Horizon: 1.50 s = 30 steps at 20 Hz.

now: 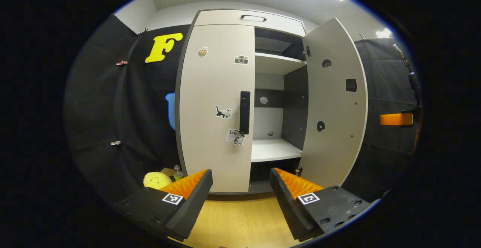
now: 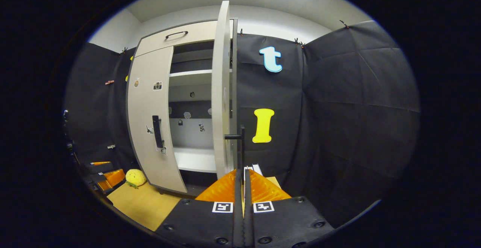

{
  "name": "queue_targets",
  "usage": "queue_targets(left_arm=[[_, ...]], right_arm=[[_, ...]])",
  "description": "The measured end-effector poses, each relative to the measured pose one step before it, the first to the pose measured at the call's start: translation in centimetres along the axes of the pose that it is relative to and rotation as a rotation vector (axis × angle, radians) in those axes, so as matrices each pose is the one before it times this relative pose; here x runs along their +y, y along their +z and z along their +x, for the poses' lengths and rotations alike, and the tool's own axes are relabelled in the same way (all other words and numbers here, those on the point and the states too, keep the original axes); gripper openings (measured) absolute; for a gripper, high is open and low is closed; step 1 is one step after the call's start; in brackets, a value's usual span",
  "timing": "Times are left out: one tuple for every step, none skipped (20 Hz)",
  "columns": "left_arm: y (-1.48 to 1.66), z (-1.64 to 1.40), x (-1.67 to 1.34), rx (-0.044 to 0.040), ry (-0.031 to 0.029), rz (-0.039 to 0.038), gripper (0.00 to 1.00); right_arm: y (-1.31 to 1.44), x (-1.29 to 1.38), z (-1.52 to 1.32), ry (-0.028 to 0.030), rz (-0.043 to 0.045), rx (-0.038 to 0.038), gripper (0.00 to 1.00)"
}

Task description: Open the right door of the double-door shoe cabinet with the right hand, and open the left door with the left hand.

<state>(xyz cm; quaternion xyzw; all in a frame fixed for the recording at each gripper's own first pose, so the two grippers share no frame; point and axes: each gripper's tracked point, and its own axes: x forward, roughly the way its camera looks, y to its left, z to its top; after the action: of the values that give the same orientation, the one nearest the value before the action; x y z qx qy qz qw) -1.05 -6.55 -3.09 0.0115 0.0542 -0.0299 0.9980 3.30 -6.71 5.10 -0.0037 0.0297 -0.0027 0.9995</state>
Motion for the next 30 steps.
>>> queue_targets(left_arm=[[0.055,0.372,0.692,0.00064,-0.00799,0.00199,0.95],[-0.031,0.327,0.602,-0.00045,-0.01009,0.00138,0.95],[0.061,0.359,0.563,-0.00239,-0.01276,0.00090,0.95],[-0.069,0.300,0.628,-0.00131,-0.01344,0.00039,0.95],[-0.026,0.256,0.598,0.00014,-0.01366,-0.00046,0.95],[-0.139,0.258,0.568,0.00064,-0.01275,-0.00066,0.95],[-0.029,0.153,0.636,-0.00012,-0.00800,-0.00045,0.95],[-0.002,0.049,0.685,-0.00206,-0.00517,-0.00149,0.95],[0.127,0.042,0.661,-0.00611,-0.00257,-0.00213,0.95],[0.046,0.075,0.615,-0.00510,-0.00029,-0.00236,0.95],[0.086,-0.009,0.625,-0.00514,0.00395,-0.00189,0.95],[0.058,0.033,0.496,-0.00558,0.00306,-0.00355,0.95],[0.117,0.086,0.400,-0.00559,0.00128,-0.00543,0.95],[0.176,0.164,0.336,-0.00502,0.00357,-0.00616,0.95],[0.342,0.144,0.223,-0.00771,0.00402,-0.00601,0.95],[0.350,0.206,0.146,-0.00826,0.00412,-0.00430,0.95],[0.332,0.319,0.108,-0.00392,0.00608,-0.00168,0.95],[0.290,0.445,0.054,-0.00367,0.00695,-0.00005,0.95],[0.421,0.480,-0.048,-0.00407,0.00973,0.00040,0.95],[0.460,0.702,-0.152,-0.00394,0.01071,0.00145,0.94],[0.563,0.738,-0.268,-0.00632,0.00953,0.00702,0.95],[0.660,0.774,-0.349,-0.00841,0.00905,0.01201,0.95],[0.781,0.867,-0.389,-0.01301,0.00927,0.01123,0.95],[0.749,1.151,-0.450,-0.01510,0.01354,0.00667,0.95],[0.506,1.121,-0.547,-0.00412,0.00518,0.00559,0.94],[0.106,1.125,-0.703,0.00755,0.00144,0.00124,0.94],[0.309,1.139,-0.804,0.00363,-0.00471,-0.00387,0.95],[0.349,0.916,-0.795,0.00166,-0.00926,-0.00800,0.95],[0.441,0.936,-0.626,-0.00133,-0.00362,-0.00961,0.95],[0.524,1.078,-0.572,-0.00897,-0.00361,-0.00910,0.95]], right_arm=[[0.470,1.233,-0.007,0.00089,0.01373,-0.01844,0.05],[0.352,1.258,-0.537,-0.00539,0.01325,-0.01581,0.05],[0.041,1.703,-0.295,0.00429,0.00906,-0.01345,0.10],[-0.147,1.528,0.105,0.00024,0.00668,-0.00815,0.05],[-0.432,1.404,0.101,0.00058,0.00678,0.00217,0.05],[-0.704,1.590,0.284,0.00788,0.00817,0.00964,0.05],[-0.695,1.432,0.414,0.00378,0.00216,0.00976,0.10],[-0.656,1.332,0.528,-0.00009,-0.00156,0.00669,0.06],[-0.651,0.970,0.464,-0.00278,-0.00468,0.00346,0.08],[-0.533,0.824,0.429,-0.00656,-0.00534,-0.00016,0.22],[-0.539,0.843,0.258,0.00081,-0.00011,-0.00091,0.29],[-0.566,0.885,0.108,0.00544,-0.00066,0.00237,0.43],[-0.510,0.895,0.625,0.01122,0.00130,-0.00013,0.54],[-0.630,0.731,0.556,0.00828,-0.00262,-0.00046,0.65],[-0.565,0.413,0.584,0.00614,-0.00317,-0.00008,0.72],[-0.444,0.211,0.708,0.00035,-0.00480,-0.00195,0.76],[-0.514,0.044,0.498,0.00085,-0.00326,0.00426,0.87],[-0.430,-0.040,0.539,-0.00021,0.00020,0.00261,0.96],[-0.381,-0.155,0.406,0.00290,0.00124,0.00365,1.00],[-0.321,-0.134,0.376,0.00713,0.00083,0.00123,1.00],[-0.203,-0.136,0.188,0.00872,-0.00064,-0.00226,1.00],[-0.231,-0.128,0.301,0.00667,-0.00090,-0.00146,1.00],[-0.219,-0.208,0.135,0.00870,-0.00200,-0.00210,1.00],[-0.215,-0.192,0.198,0.00681,-0.00192,-0.00269,1.00],[-0.219,-0.197,0.056,0.00726,0.00177,-0.00061,1.00],[-0.285,-0.109,0.060,0.00905,0.00888,0.00184,1.00],[-0.302,-0.092,0.000,0.01648,0.00805,0.00005,1.00],[-0.383,-0.341,0.146,0.00566,0.00182,0.00645,1.00],[-0.380,-0.342,0.011,0.00890,-0.00114,0.00876,1.00],[-0.375,-0.405,-0.071,0.00453,-0.00507,0.00668,1.00]])
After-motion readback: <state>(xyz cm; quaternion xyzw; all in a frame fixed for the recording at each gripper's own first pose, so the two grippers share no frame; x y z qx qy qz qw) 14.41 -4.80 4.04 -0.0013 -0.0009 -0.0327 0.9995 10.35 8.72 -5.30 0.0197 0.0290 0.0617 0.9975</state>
